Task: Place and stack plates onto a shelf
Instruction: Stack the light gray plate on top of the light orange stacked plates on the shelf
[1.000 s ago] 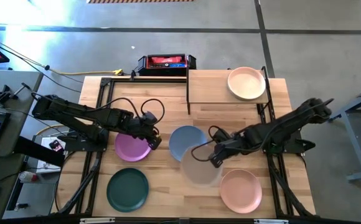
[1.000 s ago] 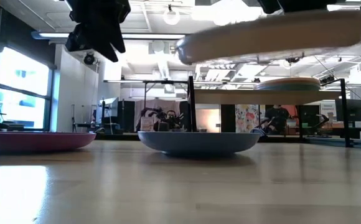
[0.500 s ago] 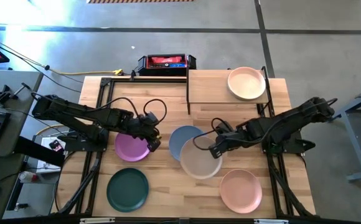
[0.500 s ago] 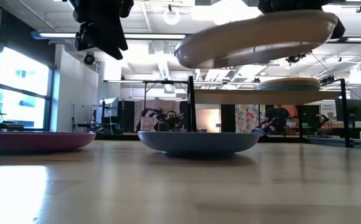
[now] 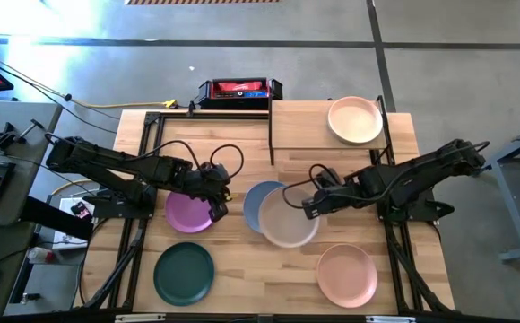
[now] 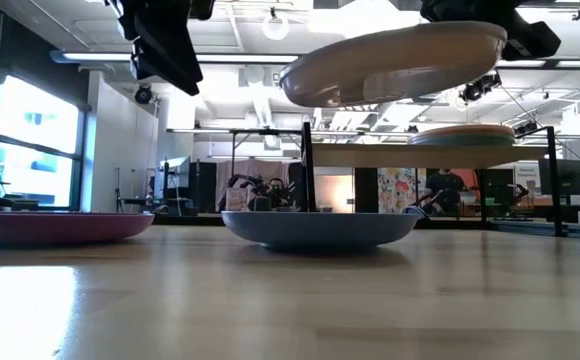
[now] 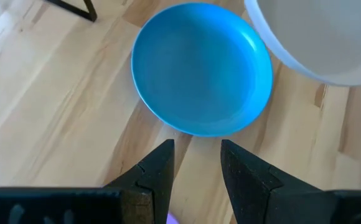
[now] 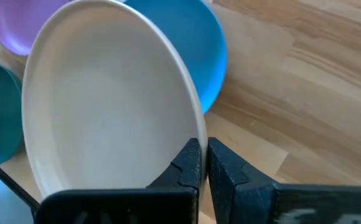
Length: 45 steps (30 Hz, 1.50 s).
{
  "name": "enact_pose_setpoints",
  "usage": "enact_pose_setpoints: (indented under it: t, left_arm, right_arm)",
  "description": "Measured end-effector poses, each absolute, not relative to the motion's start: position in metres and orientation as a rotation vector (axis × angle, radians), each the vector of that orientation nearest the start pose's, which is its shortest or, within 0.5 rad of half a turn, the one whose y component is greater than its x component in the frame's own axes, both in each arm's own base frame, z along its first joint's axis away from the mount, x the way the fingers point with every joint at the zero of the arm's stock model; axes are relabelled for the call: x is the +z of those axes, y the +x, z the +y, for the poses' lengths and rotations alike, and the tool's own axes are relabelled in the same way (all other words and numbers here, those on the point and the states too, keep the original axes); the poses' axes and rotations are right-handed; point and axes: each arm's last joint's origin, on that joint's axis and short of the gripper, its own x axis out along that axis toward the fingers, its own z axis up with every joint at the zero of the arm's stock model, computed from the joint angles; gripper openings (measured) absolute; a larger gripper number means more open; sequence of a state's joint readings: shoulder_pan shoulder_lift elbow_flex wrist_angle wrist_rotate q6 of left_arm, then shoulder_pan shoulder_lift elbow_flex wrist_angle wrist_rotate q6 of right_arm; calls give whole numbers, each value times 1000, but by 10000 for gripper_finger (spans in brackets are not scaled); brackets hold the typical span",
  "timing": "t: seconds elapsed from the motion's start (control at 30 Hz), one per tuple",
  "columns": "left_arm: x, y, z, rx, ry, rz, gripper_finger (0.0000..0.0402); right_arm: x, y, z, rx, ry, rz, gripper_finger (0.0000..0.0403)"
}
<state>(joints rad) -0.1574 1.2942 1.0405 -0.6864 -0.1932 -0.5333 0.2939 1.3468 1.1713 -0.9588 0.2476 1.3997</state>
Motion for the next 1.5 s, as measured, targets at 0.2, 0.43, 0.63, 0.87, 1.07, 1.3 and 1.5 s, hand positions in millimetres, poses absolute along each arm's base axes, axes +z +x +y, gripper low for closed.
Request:
enact_pose_setpoints:
  t: [0.2,0.43,0.63,0.87,1.07,1.3,1.5]
  left_arm:
    - [276,254,-35,248,-289,896,119]
    - [276,254,-35,241,-280,898,119]
    - [276,255,-35,243,-281,897,119]
    - [276,255,-35,249,-293,895,120]
    - [276,255,-33,255,-293,893,120]
    - [277,256,-26,278,-300,887,120]
    - [277,257,-19,296,-296,886,120]
  right_arm:
    - [294,243,64,-724,959,852,0]
    - [311,226,44,-797,978,738,0]
    - [328,196,17,-913,978,640,0]
    - [349,150,-19,-1082,1031,458,0]
    - [363,109,-40,-1224,1104,230,0]
    - [367,81,-56,-1411,1119,85,0]
    - [360,71,-67,-1531,1161,120,0]
